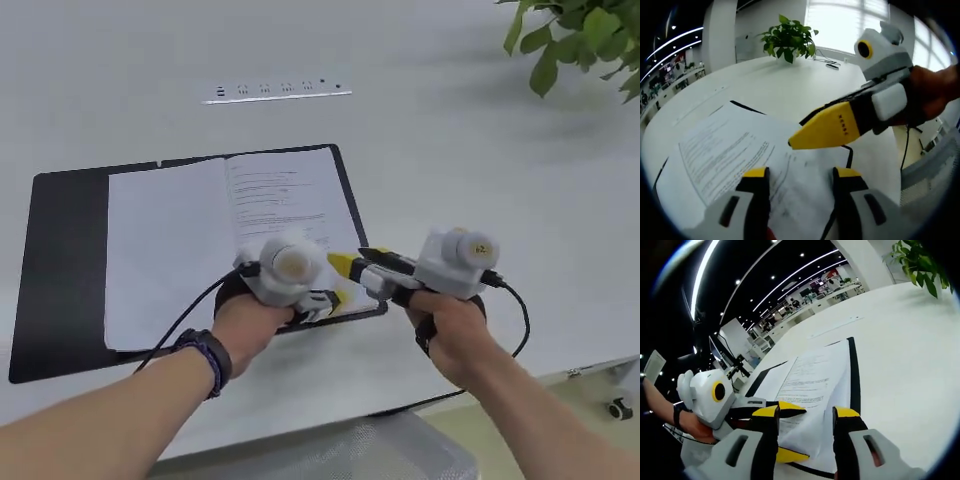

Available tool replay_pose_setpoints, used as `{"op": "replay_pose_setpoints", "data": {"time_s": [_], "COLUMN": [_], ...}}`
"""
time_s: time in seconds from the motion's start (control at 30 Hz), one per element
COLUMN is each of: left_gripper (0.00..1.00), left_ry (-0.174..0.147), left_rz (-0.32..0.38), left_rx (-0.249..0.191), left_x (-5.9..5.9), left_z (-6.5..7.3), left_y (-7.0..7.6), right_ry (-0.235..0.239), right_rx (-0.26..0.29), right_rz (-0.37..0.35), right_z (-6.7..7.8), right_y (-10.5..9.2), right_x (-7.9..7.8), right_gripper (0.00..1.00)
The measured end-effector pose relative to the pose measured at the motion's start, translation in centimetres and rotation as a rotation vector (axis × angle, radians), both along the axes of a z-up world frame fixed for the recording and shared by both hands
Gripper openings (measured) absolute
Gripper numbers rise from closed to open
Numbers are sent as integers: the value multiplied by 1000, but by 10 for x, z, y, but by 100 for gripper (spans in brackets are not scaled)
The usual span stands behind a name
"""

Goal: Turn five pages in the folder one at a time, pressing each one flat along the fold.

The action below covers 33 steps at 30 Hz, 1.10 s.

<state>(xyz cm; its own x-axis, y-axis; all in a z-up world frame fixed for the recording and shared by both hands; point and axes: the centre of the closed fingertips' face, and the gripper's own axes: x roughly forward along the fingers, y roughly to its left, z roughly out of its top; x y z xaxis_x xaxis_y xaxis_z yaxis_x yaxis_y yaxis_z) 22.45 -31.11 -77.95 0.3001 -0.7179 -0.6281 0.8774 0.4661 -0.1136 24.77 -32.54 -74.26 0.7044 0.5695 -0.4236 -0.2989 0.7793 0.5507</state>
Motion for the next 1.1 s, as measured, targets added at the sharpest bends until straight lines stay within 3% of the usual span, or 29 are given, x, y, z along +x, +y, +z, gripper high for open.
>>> {"op": "replay_pose_setpoints", "data": {"time_s": [0.2,0.37,0.5,0.73,0.83,1.0,1.1], "left_gripper": [52,61,65,69,69,69,69], "left_ry": [21,47,42,-35,-56,-63,-76], "left_rz": [7,5,22,11,1,31,45], "left_rx": [-5,-9,-22,-20,-19,-39,-39], "left_x": [-2,-8,-11,-12,-15,-11,-8], "left_z": [2,7,17,40,48,57,64], "left_y": [1,3,8,17,20,31,40], "right_ry": [3,8,38,38,39,46,42], "right_rx": [20,54,67,79,123,99,119], "right_rz": [2,-19,-35,-79,-93,-84,-99], "right_z": [1,3,-2,-1,4,3,9], "right_y": [1,-1,-3,-6,-1,4,4], "right_x": [0,-3,-8,-7,-7,-10,-9], "right_gripper": [35,26,11,1,0,0,0]}}
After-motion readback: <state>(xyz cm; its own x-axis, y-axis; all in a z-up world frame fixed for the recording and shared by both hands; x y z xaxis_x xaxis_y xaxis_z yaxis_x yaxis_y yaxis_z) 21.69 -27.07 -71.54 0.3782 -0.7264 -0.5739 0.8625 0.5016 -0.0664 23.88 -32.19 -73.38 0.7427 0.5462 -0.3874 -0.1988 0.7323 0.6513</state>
